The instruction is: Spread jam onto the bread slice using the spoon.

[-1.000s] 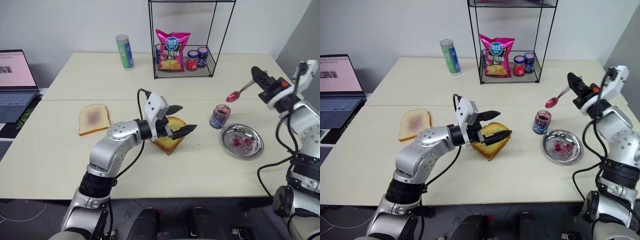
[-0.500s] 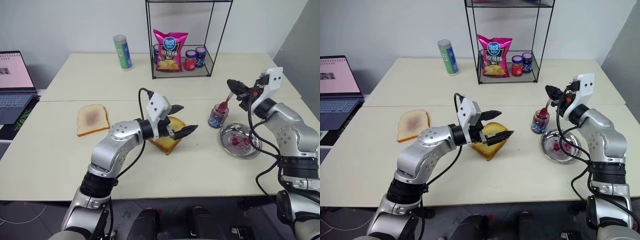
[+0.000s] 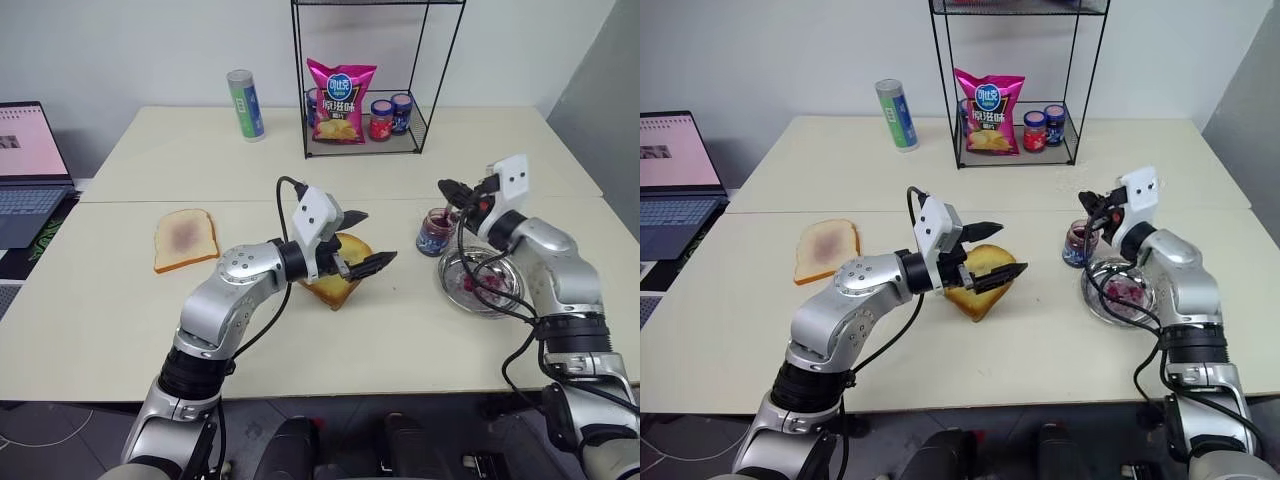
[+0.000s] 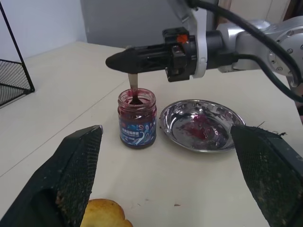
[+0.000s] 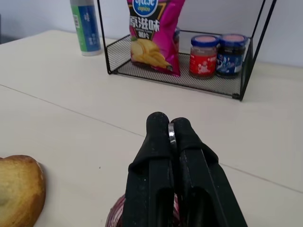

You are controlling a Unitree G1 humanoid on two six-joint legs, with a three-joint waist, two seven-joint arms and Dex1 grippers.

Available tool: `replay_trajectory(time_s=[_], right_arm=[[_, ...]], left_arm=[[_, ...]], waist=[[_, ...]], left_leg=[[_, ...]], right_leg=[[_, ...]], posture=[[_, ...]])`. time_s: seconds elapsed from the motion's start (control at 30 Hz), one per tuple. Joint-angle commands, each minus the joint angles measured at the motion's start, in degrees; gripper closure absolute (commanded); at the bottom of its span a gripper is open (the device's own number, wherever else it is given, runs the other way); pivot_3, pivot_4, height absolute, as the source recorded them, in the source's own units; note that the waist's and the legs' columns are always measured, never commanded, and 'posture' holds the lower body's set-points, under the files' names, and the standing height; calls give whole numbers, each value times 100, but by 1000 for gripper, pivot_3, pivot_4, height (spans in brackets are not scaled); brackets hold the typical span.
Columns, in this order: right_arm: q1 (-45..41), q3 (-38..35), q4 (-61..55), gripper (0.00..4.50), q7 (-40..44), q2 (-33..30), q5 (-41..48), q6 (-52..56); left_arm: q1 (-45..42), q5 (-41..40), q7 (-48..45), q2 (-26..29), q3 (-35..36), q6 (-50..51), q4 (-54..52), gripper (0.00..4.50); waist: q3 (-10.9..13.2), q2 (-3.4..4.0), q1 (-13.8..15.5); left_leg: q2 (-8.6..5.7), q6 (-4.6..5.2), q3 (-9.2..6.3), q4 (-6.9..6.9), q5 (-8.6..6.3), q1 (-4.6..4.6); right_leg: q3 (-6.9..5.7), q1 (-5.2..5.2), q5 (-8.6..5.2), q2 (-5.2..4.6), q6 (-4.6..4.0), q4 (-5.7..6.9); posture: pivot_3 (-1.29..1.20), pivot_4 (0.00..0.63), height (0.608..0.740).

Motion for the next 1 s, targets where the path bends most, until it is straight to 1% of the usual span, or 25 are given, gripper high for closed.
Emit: replay_trajectory(time_s=[0.03,0.13,0.17,0.27,0.37,0.5,0.73,1.0], right_arm=[[-227,-306,-133,4452,-114,112,205,175],[-306,-677,-206,4452,-279,277,645,739],[-361,-915,-233,4452,-402,367,937,1040],[-463,-1359,-306,4452,-706,526,1447,1608],[-508,-1584,-372,4452,-916,587,1694,1937],[-655,-2182,-380,4452,-1460,736,2286,2425],[-706,-2427,-388,4452,-1806,711,2466,2560],[-675,-2483,-370,4452,-1894,593,2417,2479]], left_arm=[[-12,-53,2,33,20,-8,-292,0],[-9,-54,5,34,21,-3,-301,0],[-17,-53,8,28,20,-6,-304,0],[-50,-64,19,9,27,-1,-307,0],[-81,-65,23,-2,33,0,-288,0],[-89,-36,-13,24,33,-48,-228,0],[-150,-20,-28,25,43,-74,-155,0],[-171,-18,-50,24,36,-94,-132,0]], waist=[[0,0,0],[0,0,0],[0,0,0],[0,0,0],[0,0,0],[0,1,-8],[1,2,-7],[1,2,-10]], left_leg=[[0,0,0,0,0,0],[0,0,-1,0,0,0],[0,0,-1,0,0,0],[1,0,-2,0,0,0],[0,0,-3,-1,0,0],[2,0,-1,-1,0,0],[0,0,2,-1,0,0],[0,1,3,-1,0,1]], right_leg=[[0,0,0,0,0,0],[0,0,1,0,-1,2],[0,0,1,0,-2,2],[0,0,1,-1,-2,2],[0,0,1,-1,-3,2],[1,0,1,-1,-3,3],[0,0,1,0,-3,4],[0,0,1,2,-3,4]], posture=[[0,150,740],[0,150,740],[0,150,740],[0,150,740],[0,150,740],[0,150,740],[0,150,740],[0,150,740]])
